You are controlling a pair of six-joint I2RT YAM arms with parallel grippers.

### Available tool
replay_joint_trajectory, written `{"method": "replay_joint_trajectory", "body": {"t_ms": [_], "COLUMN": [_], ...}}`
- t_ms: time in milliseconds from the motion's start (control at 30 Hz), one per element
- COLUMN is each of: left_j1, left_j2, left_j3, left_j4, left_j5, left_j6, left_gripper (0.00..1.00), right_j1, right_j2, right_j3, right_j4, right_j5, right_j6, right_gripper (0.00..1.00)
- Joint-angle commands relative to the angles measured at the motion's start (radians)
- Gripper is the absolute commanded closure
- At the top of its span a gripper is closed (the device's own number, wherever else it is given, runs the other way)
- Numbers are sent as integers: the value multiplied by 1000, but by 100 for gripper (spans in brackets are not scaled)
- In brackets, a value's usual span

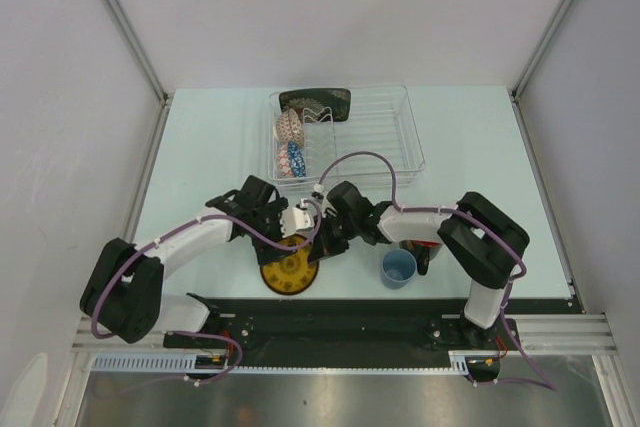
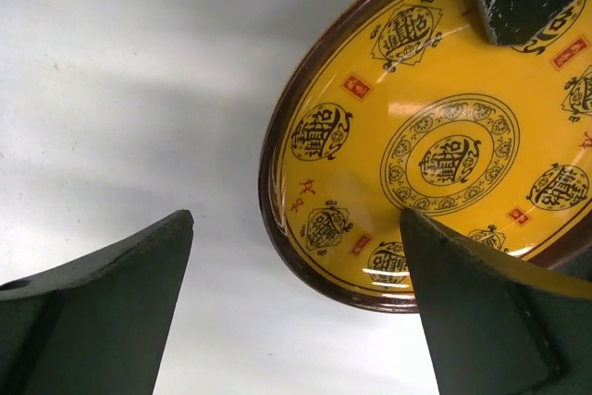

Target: Load the mixed dishes into the dish rack

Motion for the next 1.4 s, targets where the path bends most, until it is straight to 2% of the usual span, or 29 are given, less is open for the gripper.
{"method": "replay_joint_trajectory", "body": {"t_ms": [0, 167, 233, 400, 500, 633, 700, 767, 800, 833, 867, 900, 1000, 1100, 1233, 1367], "left_j1": [0, 62, 110, 371, 501, 702, 739, 762, 761, 761, 762, 762, 761, 761, 762, 762], "left_j2": [-57, -159, -218, -289, -294, -260, -219, -181, -173, -167, -162, -162, -162, -168, -180, -168], "left_j3": [54, 161, 256, 458, 499, 500, 499, 499, 499, 500, 494, 489, 476, 459, 425, 400], "left_j4": [-10, -145, -220, -308, -345, -383, -388, -386, -376, -369, -357, -331, -305, -287, -247, -199], "left_j5": [-26, -29, 26, 172, 250, 377, 436, 468, 473, 480, 490, 493, 503, 499, 493, 500], "left_j6": [-17, -64, -94, -155, -180, -227, -256, -301, -321, -350, -365, -380, -407, -416, -433, -462], "left_gripper": [0, 0, 0, 0, 0, 0, 0, 0, 0, 0, 0, 0, 0, 0, 0, 0], "right_j1": [9, -12, -25, -45, -42, -48, -43, -31, -3, 6, 12, 8, -8, -29, -31, -49], "right_j2": [-36, -90, -113, -228, -312, -384, -400, -412, -421, -433, -435, -435, -392, -310, -210, -156], "right_j3": [21, 22, 33, 70, 137, 313, 430, 497, 496, 487, 443, 421, 377, 375, 361, 352], "right_j4": [44, -29, -80, -187, -282, -437, -465, -441, -358, -294, -219, -72, 116, 164, 185, 182], "right_j5": [-32, 23, 59, 135, 248, 476, 596, 706, 851, 911, 951, 965, 927, 908, 919, 861], "right_j6": [-28, -103, -149, -253, -362, -518, -589, -688, -745, -808, -974, -1055, -1343, -1539, -1721, -1725], "right_gripper": [100, 100, 100, 100, 100, 100, 100, 100, 100, 100, 100, 100, 100, 100, 100, 100]}}
